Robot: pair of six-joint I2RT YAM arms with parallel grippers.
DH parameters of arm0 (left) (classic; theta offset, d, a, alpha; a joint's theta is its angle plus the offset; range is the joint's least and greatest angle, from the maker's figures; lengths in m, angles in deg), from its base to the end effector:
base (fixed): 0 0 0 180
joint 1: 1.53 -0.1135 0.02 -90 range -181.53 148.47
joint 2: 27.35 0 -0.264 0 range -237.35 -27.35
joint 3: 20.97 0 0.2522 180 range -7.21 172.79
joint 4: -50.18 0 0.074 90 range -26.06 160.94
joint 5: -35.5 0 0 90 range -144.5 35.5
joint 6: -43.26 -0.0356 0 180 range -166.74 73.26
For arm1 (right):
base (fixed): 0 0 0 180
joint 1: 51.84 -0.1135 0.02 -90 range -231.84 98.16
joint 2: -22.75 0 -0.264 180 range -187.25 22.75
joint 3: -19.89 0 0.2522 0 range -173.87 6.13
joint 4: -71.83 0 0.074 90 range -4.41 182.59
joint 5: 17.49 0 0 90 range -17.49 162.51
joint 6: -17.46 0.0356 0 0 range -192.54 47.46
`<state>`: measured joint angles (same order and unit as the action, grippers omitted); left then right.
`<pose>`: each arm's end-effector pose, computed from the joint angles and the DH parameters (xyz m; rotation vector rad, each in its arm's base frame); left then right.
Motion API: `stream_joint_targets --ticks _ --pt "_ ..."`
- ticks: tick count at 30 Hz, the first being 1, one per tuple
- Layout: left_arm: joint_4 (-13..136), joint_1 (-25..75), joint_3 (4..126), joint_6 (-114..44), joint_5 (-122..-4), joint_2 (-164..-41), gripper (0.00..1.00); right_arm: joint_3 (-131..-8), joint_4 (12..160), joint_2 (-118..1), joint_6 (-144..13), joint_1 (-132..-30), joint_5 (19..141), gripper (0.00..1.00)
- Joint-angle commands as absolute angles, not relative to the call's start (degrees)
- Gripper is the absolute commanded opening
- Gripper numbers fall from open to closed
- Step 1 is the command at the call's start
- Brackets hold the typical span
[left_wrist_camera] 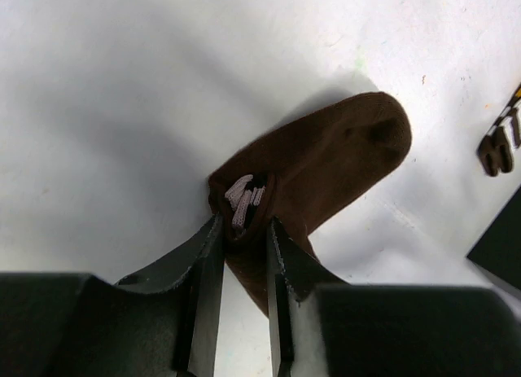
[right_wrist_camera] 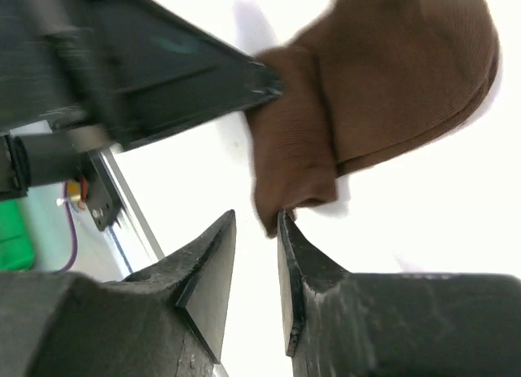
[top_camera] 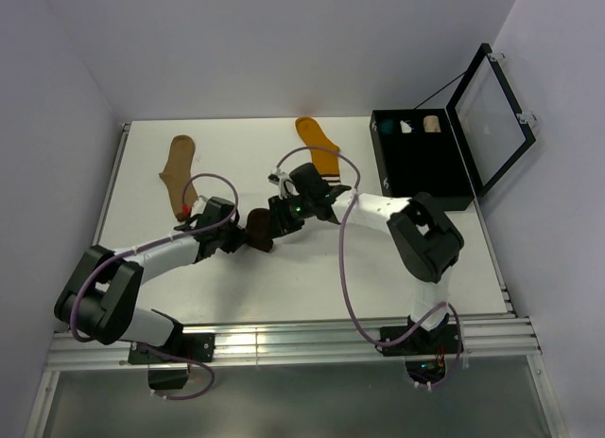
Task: Roll the socks
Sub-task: Roll the sock at the center of the board.
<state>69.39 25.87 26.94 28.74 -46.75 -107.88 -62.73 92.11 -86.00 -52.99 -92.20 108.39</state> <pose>0.2299 -0.1138 0.1520 -1.0989 2.3160 -0.5852 0.2930 0.2764 0.1779 -0.7758 2.4190 1.2097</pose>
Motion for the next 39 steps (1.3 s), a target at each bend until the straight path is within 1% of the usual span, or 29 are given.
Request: stream_joint_targets --ticks 1,6,10,13,18,22,32,36,37,39 --pt "75.8 25.1 30.0 20.1 -45.0 -111.5 0.28 -61.3 83.5 -79.7 -53.7 -92.0 102.5 0.35" --pt "76.2 25.1 33.6 15.0 -46.2 -114.5 0.29 -62.5 81.8 -79.9 -53.3 -92.0 99.0 0.35" --pt "76.8 25.1 35.8 11.0 -47.8 -117.3 0.3 -65.0 80.7 -84.1 -53.1 -91.9 94.2 0.35" --pt "76.9 25.1 36.8 8.8 -49.0 -118.3 0.3 -66.1 79.4 -87.4 -53.3 -91.9 93.2 0.35" --pt "77.2 25.2 38.9 4.9 -50.8 -120.4 0.32 -64.9 76.5 -90.8 -50.9 -91.8 89.3 0.34" --pt "77.7 25.3 40.4 2.9 -51.8 -121.7 0.32 -61.2 74.9 -90.9 -48.4 -91.3 86.0 0.34" --pt "77.0 29.4 44.6 -0.2 -55.1 -125.4 0.32 -53.0 78.6 -82.6 -46.7 -89.5 75.7 0.34" --pt "77.6 30.3 45.7 -1.2 -55.5 -126.5 0.33 -48.0 76.6 -74.9 -48.2 -89.5 74.1 0.34" --pt "77.6 30.3 45.8 -1.2 -55.6 -127.0 0.33 -46.9 75.8 -73.3 -49.4 -89.8 74.1 0.35" --pt "78.0 30.3 46.5 -1.3 -56.1 -127.5 0.33 -43.9 73.6 -68.6 -51.3 -90.2 73.0 0.4"
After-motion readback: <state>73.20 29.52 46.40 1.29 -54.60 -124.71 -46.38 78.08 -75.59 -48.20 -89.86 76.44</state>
